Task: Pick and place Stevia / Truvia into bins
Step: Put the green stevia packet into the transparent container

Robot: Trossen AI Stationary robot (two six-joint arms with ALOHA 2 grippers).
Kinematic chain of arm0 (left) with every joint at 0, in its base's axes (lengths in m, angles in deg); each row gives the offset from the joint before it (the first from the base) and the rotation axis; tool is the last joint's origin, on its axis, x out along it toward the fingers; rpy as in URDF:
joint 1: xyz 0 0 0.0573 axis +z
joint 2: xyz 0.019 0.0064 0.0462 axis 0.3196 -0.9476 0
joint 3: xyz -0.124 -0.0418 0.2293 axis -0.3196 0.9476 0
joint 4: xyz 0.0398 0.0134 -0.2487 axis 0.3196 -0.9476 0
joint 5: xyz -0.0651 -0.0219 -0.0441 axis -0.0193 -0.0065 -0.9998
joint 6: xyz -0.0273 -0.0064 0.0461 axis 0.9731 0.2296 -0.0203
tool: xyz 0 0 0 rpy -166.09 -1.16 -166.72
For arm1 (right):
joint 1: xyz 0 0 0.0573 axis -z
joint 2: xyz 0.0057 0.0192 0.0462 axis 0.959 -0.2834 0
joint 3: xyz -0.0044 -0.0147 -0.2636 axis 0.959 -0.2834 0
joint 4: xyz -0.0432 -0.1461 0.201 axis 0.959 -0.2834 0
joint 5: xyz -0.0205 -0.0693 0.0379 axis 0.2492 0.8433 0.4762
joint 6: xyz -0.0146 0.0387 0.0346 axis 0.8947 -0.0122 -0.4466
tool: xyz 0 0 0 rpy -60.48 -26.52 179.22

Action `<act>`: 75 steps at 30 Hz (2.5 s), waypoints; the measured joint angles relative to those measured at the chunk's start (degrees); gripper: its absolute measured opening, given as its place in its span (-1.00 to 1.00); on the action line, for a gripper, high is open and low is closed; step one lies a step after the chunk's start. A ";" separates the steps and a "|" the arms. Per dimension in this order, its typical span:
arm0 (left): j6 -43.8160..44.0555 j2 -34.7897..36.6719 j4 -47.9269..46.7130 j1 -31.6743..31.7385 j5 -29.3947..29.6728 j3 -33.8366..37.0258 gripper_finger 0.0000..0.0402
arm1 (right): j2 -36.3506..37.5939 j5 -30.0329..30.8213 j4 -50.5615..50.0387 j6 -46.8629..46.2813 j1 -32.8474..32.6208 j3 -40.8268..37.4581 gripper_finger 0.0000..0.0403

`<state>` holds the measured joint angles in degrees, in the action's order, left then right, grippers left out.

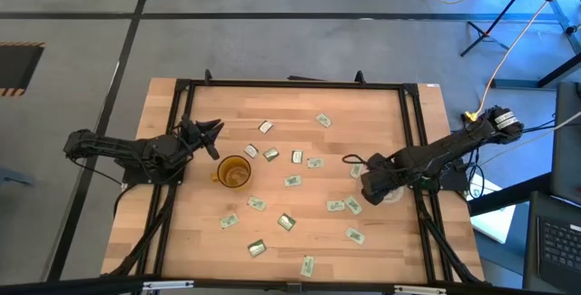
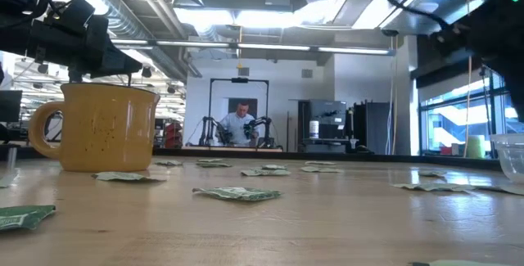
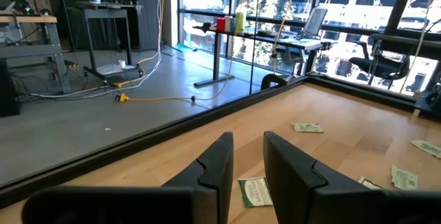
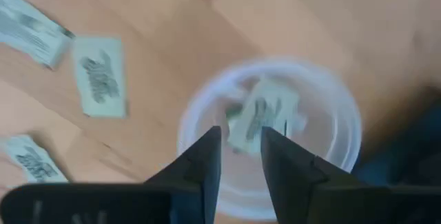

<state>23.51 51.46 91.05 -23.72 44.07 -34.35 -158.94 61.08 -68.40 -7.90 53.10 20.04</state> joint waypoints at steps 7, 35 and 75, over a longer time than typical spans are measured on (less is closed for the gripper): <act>0.00 0.01 0.00 0.00 0.00 0.00 -0.63 | 0.01 2.89 6.38 13.18 8.65 1.61 -0.52; 0.00 0.01 0.00 0.00 0.00 -0.01 -0.63 | -22.42 -3.15 20.84 41.61 16.54 1.62 -0.62; -0.01 -0.01 -0.61 0.00 0.04 -0.02 -0.63 | -21.68 3.13 20.58 41.42 16.52 0.86 -0.70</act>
<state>23.51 51.45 90.43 -23.72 44.12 -34.37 -180.62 64.21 -47.82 33.52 69.62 20.90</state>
